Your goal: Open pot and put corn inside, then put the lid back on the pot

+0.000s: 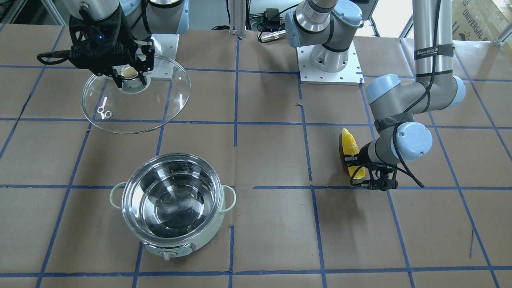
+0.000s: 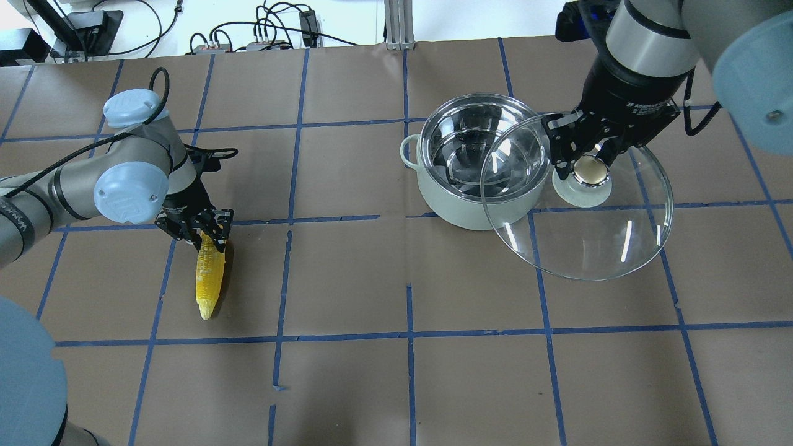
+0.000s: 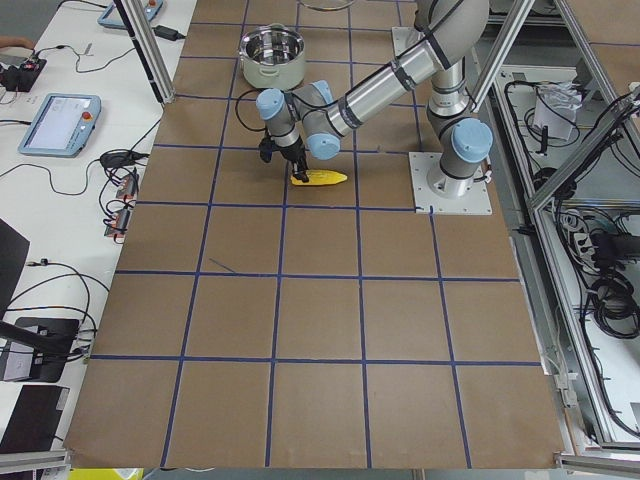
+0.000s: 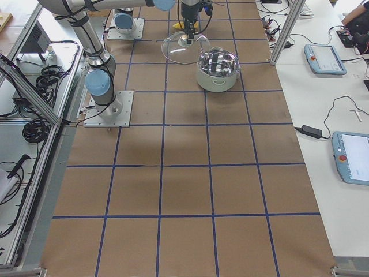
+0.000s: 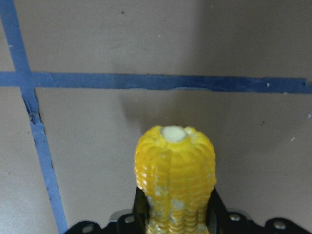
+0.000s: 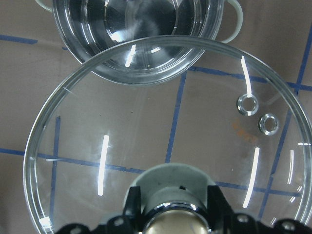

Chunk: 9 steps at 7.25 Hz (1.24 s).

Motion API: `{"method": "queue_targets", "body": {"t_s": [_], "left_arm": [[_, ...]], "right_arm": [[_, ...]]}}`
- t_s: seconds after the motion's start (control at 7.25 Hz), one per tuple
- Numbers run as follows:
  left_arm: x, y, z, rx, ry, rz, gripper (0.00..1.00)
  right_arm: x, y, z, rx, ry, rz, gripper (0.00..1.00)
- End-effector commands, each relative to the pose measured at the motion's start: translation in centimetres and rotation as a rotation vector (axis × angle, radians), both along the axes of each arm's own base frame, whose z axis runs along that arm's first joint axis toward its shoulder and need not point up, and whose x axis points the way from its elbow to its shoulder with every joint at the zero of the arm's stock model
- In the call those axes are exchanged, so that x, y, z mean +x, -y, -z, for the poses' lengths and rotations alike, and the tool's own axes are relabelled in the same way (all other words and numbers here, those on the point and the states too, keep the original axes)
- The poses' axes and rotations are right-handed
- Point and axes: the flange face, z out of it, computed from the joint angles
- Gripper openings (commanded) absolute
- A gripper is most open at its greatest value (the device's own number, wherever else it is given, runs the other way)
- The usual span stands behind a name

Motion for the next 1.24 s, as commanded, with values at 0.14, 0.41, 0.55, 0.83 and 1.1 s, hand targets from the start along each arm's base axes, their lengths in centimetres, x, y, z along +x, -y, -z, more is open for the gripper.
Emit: {"method": "queue_targets", "body": {"t_s": [0.14, 0.41, 0.55, 0.83, 1.1], "left_arm": [[-7.4, 4.6, -7.2, -0.172, -0.054, -0.138, 0.11], [-16.4, 7.2, -11.4, -0.235, -0.059, -0.093, 0.11], [-21.7, 8.9, -13.3, -0.287, -0.073, -0.083, 0.11], [-31.3, 11.3, -15.7, -0.329, -0.090, -0.057, 0.11], [-35.6, 12.2, -20.1, -0.320, -0.137, -0.082, 0.12]], "right_arm": [[-0.2, 0.0, 0.2, 0.009, -0.003, 0.007, 0.36], [-0.6, 0.6, -0.6, -0.013, 0.002, 0.010, 0.37], [-1.2, 0.6, -0.7, -0.016, 0.002, 0.021, 0.37], [-1.3, -0.3, 1.3, 0.100, -0.004, 0.027, 0.37], [-1.4, 0.8, -1.3, -0.015, -0.021, 0.023, 0.37]]}}
